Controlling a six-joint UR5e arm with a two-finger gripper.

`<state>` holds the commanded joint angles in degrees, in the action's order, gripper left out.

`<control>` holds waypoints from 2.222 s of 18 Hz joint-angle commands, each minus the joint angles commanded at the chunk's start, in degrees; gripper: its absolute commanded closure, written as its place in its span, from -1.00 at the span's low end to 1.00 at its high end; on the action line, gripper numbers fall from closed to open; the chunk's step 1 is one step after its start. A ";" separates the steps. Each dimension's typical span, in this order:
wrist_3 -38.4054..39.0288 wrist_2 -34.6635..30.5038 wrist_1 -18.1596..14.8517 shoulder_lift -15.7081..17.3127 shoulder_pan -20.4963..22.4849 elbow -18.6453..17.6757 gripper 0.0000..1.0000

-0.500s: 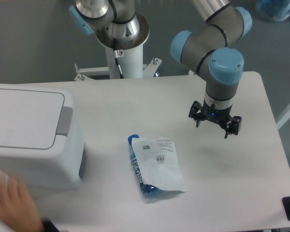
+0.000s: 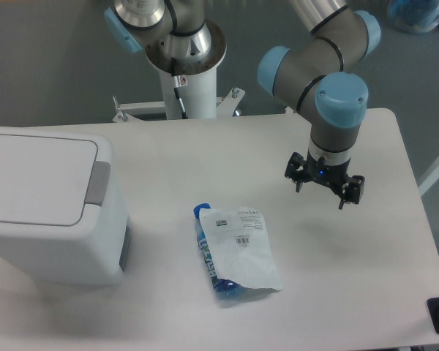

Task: Open the trash can

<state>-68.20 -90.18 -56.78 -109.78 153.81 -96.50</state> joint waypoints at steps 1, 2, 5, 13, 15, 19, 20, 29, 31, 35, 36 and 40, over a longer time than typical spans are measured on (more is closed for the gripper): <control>0.00 0.26 0.26 0.17 0.00 -0.88 -1.00; 0.00 0.61 1.22 0.26 0.00 -1.93 -1.00; 0.61 1.76 2.99 1.14 -0.53 -3.43 -1.00; 14.67 2.55 2.37 1.50 -5.88 -1.25 -1.00; 16.25 4.21 1.41 1.67 -7.55 -0.10 -1.00; 20.02 12.03 1.23 4.56 -9.23 1.13 -1.00; 22.30 13.00 1.14 4.66 -9.93 3.14 -1.00; 32.78 24.68 -5.89 4.75 -16.00 13.97 -1.00; 33.22 27.67 -5.98 5.01 -16.17 13.97 -1.00; 37.08 31.20 -8.08 7.38 -16.26 13.71 -1.00; 38.74 31.20 -9.30 8.08 -16.61 13.62 -1.00; 46.47 30.68 -12.13 10.19 -18.46 13.09 -1.00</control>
<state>-21.73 -59.50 -68.91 -99.58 135.35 -83.41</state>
